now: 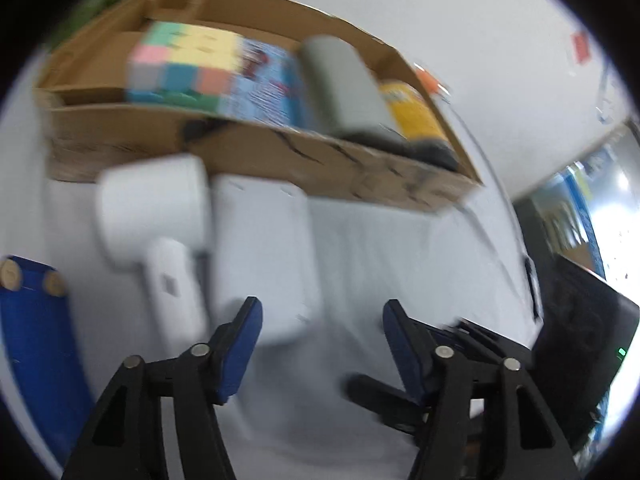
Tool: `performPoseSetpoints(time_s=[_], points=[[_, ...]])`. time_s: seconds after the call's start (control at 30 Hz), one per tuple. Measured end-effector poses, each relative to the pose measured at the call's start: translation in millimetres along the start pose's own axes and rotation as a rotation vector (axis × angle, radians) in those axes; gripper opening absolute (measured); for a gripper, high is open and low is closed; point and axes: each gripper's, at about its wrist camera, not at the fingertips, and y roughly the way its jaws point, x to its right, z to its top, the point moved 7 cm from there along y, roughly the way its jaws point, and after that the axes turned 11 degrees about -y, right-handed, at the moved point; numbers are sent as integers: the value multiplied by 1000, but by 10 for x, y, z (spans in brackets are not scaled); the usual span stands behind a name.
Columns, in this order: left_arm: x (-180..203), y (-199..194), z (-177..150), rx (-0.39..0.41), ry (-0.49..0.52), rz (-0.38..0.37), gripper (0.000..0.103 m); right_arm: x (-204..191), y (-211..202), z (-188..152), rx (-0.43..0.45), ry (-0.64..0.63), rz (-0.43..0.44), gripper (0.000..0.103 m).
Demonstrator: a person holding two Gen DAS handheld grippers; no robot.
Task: Organize rigid objects
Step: 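Move the right gripper to the white rectangular device, then grasp the white rectangular device with the right gripper and place it in the lid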
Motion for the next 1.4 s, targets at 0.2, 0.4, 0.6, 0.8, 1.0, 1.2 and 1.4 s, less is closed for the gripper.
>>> performPoseSetpoints(time_s=[0.2, 0.4, 0.6, 0.8, 1.0, 1.2, 1.4], points=[[-99, 23, 194, 24, 26, 40, 65, 21, 106, 206, 8, -31, 17, 73], [-377, 89, 305, 12, -39, 232, 71, -34, 303, 382, -7, -55, 16, 74], [-222, 131, 305, -11, -34, 118, 72, -94, 408, 476, 3, -88, 14, 77], [-187, 223, 270, -24, -63, 62, 38, -76, 517, 487, -5, -76, -9, 77], [-84, -75, 186, 53, 5, 85, 34, -156, 338, 430, 29, -62, -37, 74], [159, -459, 313, 162, 64, 58, 35, -276, -24, 723, 138, -83, -92, 74], [429, -627, 804, 233, 106, 25, 34, -279, -151, 1285, 205, -141, -148, 74]])
